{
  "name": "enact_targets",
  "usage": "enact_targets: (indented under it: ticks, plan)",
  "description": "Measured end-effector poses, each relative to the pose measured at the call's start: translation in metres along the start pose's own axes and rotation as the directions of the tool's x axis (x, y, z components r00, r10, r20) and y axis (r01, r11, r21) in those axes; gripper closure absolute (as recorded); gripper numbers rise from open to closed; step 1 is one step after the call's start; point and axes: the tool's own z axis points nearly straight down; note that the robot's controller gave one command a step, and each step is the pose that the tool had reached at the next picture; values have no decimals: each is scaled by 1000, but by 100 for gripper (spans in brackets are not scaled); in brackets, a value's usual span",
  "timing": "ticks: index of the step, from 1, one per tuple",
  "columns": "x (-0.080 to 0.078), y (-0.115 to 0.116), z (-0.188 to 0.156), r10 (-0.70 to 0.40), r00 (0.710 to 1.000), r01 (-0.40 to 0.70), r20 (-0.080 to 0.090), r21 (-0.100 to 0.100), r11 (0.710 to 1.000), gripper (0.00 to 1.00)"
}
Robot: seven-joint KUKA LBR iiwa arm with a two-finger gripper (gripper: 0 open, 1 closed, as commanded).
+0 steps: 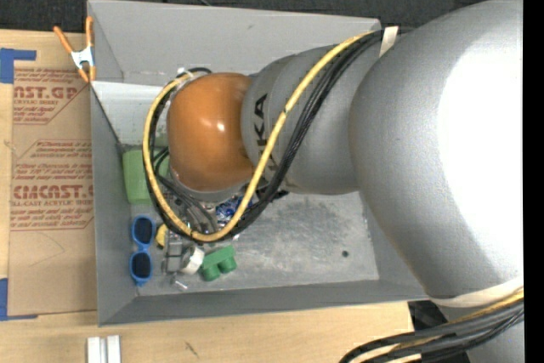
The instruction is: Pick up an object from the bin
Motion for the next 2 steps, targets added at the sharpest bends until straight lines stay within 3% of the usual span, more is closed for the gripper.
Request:
enact_targets:
  ticks: [1,2]
  plan:
    - [18,-30,61,158,987,-158,7,-3,988,0]
    - [18,-29,61,157,988,-157,7,-4,988,0]
